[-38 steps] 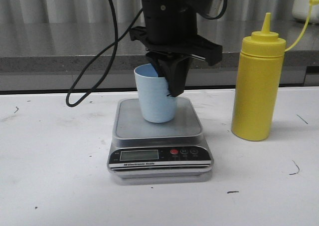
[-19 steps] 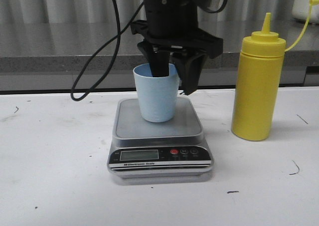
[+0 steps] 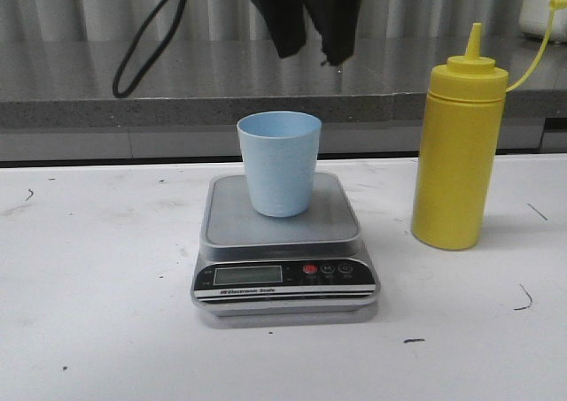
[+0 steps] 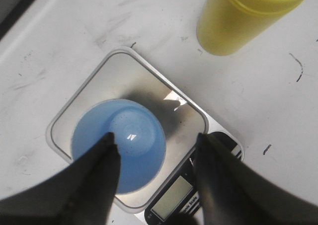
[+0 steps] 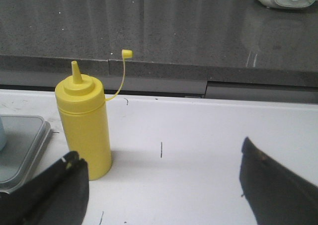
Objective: Pour seasoning into cup on scale with both arms
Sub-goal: 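Open the left gripper and lift it away from the cup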
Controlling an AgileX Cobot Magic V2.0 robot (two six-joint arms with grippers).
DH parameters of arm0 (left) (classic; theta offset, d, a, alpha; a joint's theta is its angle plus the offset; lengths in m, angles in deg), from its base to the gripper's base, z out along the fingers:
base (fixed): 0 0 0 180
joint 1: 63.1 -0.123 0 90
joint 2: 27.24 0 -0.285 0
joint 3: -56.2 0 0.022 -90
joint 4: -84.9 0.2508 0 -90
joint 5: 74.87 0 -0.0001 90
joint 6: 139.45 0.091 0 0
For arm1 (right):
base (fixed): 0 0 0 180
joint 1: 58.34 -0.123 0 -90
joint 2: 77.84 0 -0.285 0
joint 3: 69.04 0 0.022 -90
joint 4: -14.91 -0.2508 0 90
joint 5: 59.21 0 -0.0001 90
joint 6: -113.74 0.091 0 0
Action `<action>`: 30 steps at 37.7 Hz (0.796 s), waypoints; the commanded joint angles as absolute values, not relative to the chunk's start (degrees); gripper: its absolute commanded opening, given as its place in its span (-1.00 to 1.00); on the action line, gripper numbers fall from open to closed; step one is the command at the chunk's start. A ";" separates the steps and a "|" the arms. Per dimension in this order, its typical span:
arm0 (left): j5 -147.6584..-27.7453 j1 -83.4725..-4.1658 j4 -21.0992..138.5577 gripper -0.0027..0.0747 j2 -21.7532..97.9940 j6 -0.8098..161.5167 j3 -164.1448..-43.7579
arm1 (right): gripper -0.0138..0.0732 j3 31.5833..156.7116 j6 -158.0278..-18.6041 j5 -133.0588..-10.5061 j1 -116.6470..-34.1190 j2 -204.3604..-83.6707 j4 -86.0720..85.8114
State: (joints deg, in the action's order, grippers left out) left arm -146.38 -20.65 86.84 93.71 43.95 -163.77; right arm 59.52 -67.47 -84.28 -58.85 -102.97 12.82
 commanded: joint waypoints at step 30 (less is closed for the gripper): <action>-123.92 -33.59 87.08 -0.98 53.21 42.55 -115.38 | 0.77 61.46 -67.64 -80.04 -58.65 -103.89 12.99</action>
